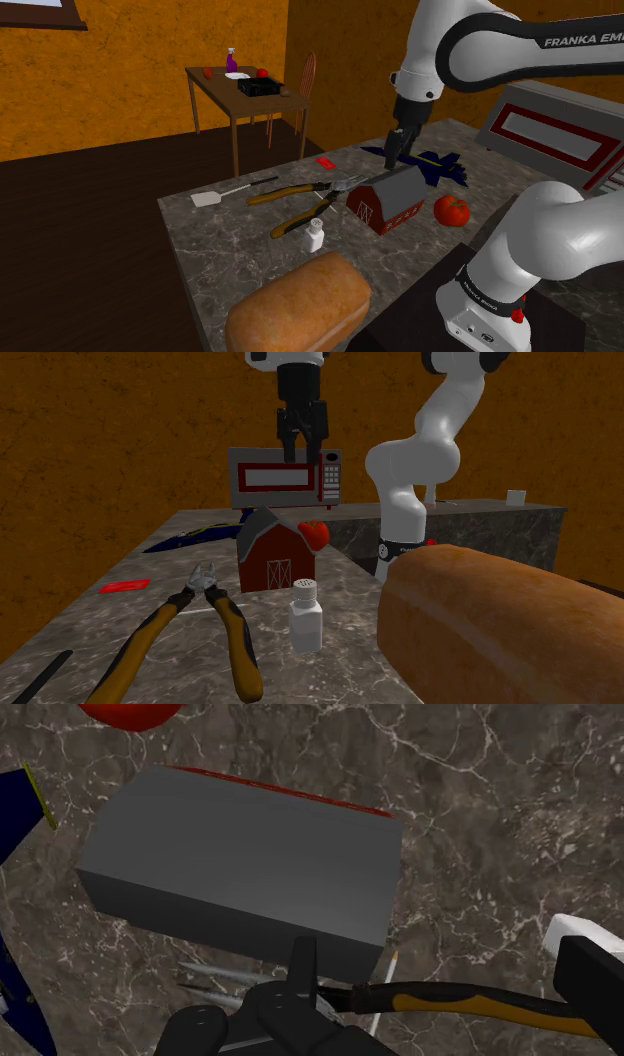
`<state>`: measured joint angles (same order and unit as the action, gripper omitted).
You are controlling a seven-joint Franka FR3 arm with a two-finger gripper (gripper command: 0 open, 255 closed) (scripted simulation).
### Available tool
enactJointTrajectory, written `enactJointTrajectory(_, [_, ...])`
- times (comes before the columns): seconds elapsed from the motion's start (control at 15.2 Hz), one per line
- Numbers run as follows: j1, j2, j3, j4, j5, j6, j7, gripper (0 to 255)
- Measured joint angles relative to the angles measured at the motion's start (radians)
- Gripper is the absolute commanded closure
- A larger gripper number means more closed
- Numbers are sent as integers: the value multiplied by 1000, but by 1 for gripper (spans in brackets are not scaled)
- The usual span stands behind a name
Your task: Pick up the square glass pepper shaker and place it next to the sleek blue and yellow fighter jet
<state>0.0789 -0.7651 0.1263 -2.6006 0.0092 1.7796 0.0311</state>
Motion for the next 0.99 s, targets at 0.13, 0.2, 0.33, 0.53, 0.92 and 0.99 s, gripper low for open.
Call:
enactJointTrajectory(0.13, [21, 28, 35, -20, 28, 62, 36, 0])
enactJointTrajectory(0.2, [24, 59, 48, -23, 36, 103, 47, 0])
enactJointTrajectory(0.33, [42, 97, 82, -41, 59, 175, 80, 0])
enactJointTrajectory(0.53, [59, 180, 130, -52, 82, 292, 125, 0])
enactJointTrajectory(0.92, [78, 365, 237, -37, 93, 509, 234, 0])
enactJointTrajectory(0.99, [79, 397, 254, -36, 89, 547, 253, 0])
